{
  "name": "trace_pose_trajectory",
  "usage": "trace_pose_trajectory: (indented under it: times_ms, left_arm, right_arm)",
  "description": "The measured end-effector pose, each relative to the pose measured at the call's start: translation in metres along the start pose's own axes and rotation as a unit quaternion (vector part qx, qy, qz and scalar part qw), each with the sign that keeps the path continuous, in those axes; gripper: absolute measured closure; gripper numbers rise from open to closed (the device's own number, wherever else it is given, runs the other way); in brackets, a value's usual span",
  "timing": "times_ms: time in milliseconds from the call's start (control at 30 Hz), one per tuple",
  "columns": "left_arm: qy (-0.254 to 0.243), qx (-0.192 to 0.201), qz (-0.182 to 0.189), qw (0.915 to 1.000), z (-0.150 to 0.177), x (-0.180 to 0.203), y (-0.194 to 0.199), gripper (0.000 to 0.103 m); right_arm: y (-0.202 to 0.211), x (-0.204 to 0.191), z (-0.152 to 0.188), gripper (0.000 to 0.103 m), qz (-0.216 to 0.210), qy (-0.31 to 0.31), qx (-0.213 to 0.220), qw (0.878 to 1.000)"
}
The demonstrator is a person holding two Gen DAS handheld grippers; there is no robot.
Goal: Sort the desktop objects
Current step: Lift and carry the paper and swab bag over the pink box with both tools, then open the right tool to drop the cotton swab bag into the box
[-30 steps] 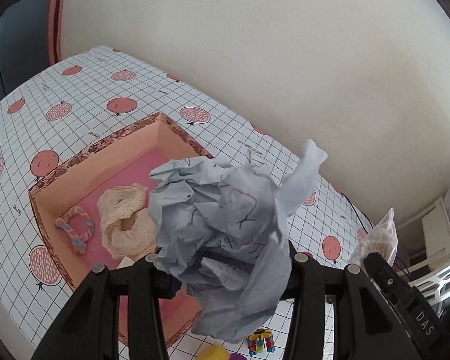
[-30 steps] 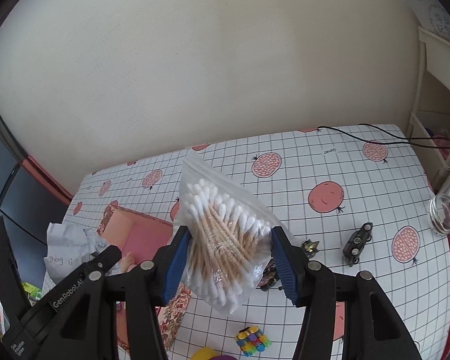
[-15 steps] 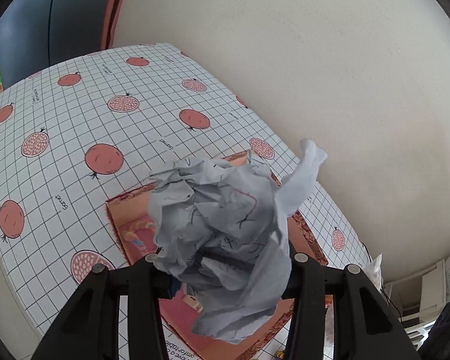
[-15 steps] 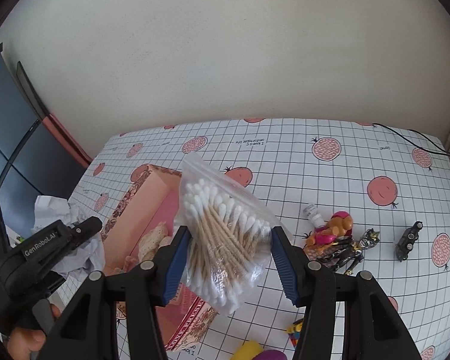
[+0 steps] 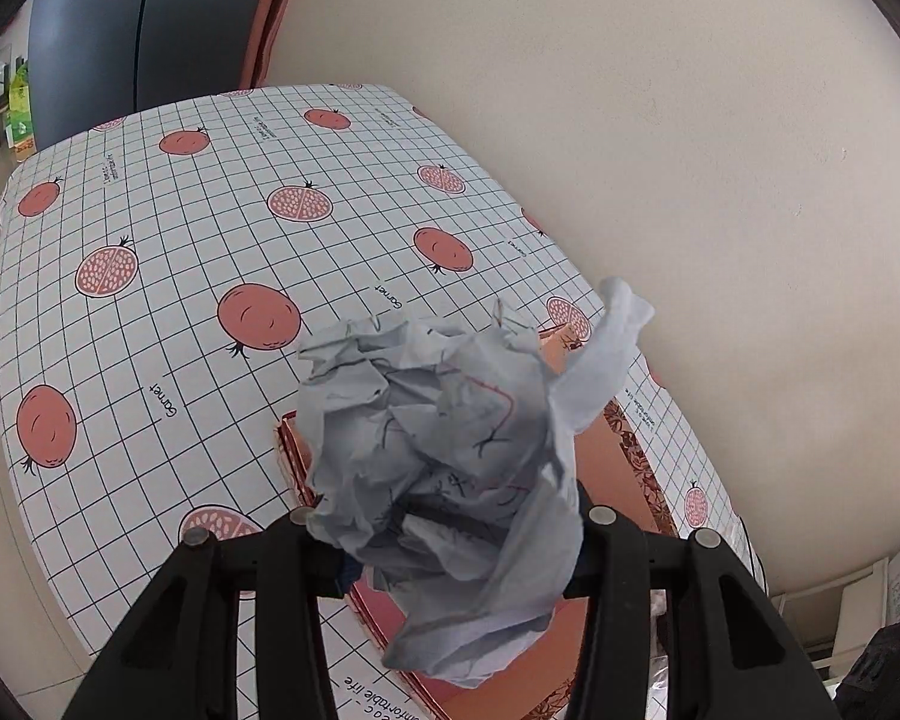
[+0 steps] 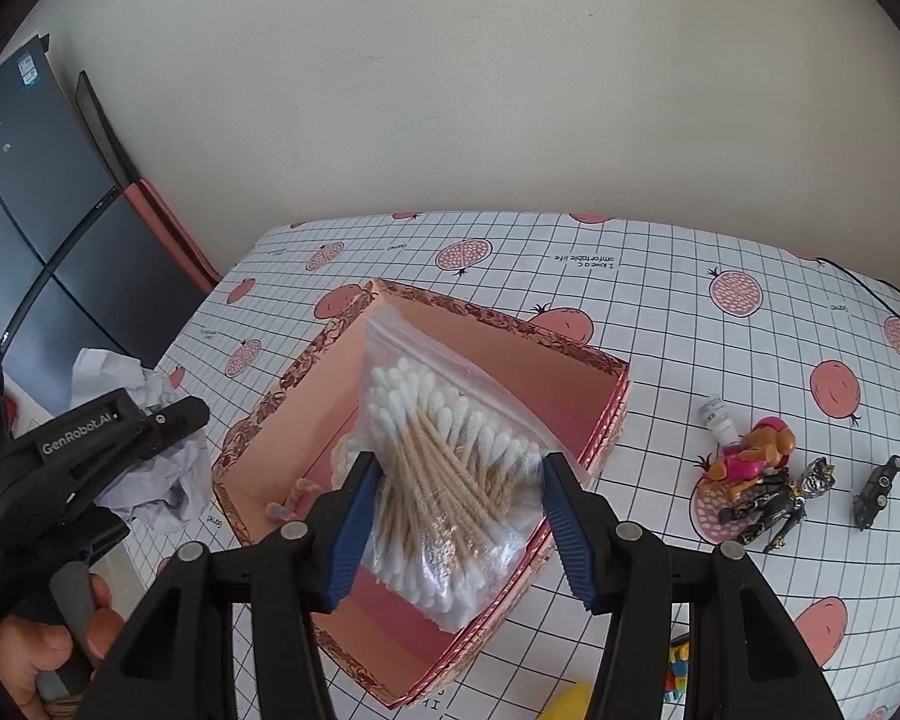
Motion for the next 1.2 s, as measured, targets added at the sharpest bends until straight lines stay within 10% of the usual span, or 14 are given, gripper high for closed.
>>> trace_pose_trajectory:
  times_ms: [1200]
  left_arm:
    - [-0.04, -0.076, -0.035, 0.9957, 0.042, 0.025, -0.05, 0.055]
  right_arm:
    - [-0.047, 0.012, 0.025, 0.045, 0.006, -0.006, -0.055, 0.998]
Point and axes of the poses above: each gripper's, at about its wrist camera, not at the fingertips, and y roughly against the way its jaws point, x to its right, z to its underside, the point moved 5 cm from there along -y, roughly the way its jaws point, and after that the axes turned 13 degrees about -z, right-handed, at the moved point
